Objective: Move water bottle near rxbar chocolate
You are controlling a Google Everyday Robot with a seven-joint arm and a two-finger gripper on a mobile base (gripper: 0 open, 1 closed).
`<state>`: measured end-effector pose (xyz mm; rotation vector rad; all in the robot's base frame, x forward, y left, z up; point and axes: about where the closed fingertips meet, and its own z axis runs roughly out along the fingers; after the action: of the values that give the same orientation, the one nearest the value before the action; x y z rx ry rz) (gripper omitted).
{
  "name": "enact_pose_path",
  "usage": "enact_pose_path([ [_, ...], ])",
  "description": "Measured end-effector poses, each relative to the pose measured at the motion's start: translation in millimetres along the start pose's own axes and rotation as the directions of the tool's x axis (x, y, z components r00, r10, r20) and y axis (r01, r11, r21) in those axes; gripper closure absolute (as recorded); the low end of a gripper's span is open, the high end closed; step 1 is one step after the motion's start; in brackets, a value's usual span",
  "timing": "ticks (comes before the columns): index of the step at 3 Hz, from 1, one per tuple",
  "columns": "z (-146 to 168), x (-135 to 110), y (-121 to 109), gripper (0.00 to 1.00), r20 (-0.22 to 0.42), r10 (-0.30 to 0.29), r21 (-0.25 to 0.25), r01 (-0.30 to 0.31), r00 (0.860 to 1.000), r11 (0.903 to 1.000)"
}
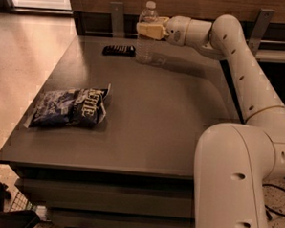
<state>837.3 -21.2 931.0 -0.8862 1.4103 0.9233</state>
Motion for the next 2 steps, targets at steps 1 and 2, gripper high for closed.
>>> enact_pose_path([
  [1,-2.5,10.8,0.5,1.00,0.019,0.024,-0.001,-0.024,1.000,0.9997],
  [2,-2.5,8.4,0.6,1.00,0.019,0.024,-0.001,-0.024,1.000,0.9997],
])
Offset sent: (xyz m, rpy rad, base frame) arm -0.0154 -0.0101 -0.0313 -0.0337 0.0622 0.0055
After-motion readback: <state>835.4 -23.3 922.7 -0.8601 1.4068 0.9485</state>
